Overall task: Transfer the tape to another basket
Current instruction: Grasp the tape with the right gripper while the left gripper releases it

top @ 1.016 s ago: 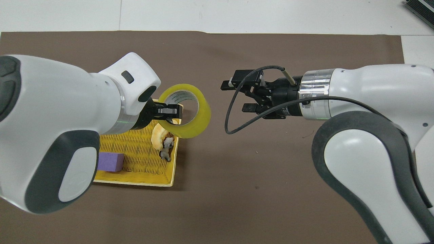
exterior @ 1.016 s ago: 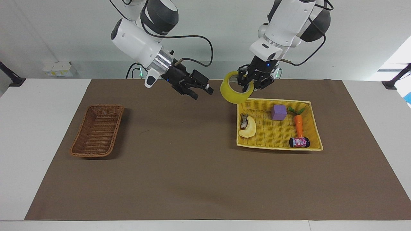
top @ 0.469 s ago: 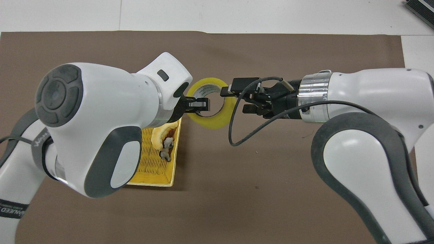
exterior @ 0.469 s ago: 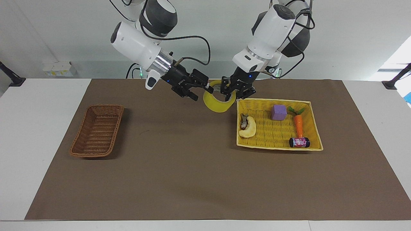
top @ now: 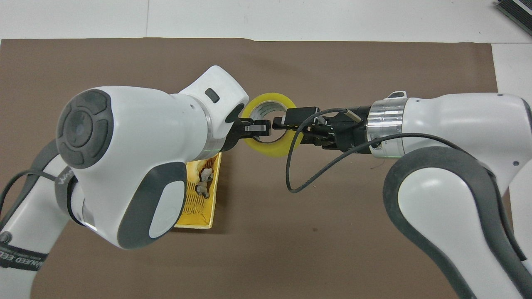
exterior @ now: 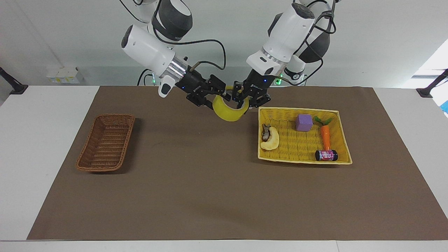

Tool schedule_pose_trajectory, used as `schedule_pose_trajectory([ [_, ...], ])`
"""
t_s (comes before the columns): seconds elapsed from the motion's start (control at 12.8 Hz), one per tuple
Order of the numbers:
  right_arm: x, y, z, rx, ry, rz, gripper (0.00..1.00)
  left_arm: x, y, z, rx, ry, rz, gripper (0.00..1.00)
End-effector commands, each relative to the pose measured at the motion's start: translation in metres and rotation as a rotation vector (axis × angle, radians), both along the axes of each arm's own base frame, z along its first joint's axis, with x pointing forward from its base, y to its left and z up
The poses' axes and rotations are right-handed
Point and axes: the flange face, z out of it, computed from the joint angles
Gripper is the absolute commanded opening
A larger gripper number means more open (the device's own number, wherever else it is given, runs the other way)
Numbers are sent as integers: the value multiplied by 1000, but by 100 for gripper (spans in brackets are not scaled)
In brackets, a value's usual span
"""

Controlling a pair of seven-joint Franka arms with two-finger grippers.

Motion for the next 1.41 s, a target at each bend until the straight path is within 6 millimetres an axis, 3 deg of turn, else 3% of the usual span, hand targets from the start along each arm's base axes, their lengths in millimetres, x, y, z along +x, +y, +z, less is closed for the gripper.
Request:
schedule_pose_trajectory([
  [0.0, -4, -9, 1, -10, -5, 4, 11, -9, -12, 8, -36, -10, -2, 0],
  [0.16, -5, -9, 0, -48, 8, -1, 0, -12, -15, 9, -36, -11, -12, 0],
  [0.23, -4, -10, 0, -55, 9, -1, 0, -15, -21, 9, -36, -12, -23, 23],
  [0.31, -4, -10, -1, -55, 26, -1, 0, -18, -23, 9, -34, -14, -35, 65],
  [0.39, -4, -11, -1, -54, 35, 1, 0, -20, -22, 9, -26, -4, -44, 86],
  [0.55, -2, -16, 2, -54, 32, -8, 0, -24, -16, 20, -30, -5, -41, 100],
  [0.94, 0, -25, 5, -53, 26, -18, 0, -45, 25, 81, -57, -21, -9, 100],
  [1.09, 5, -45, 15, -50, 40, -14, 0, -40, 35, 83, -63, -8, 35, 100],
  [1.33, 10, -102, 35, -70, 63, -22, 0, -29, 60, 74, -4, 30, 40, 100],
])
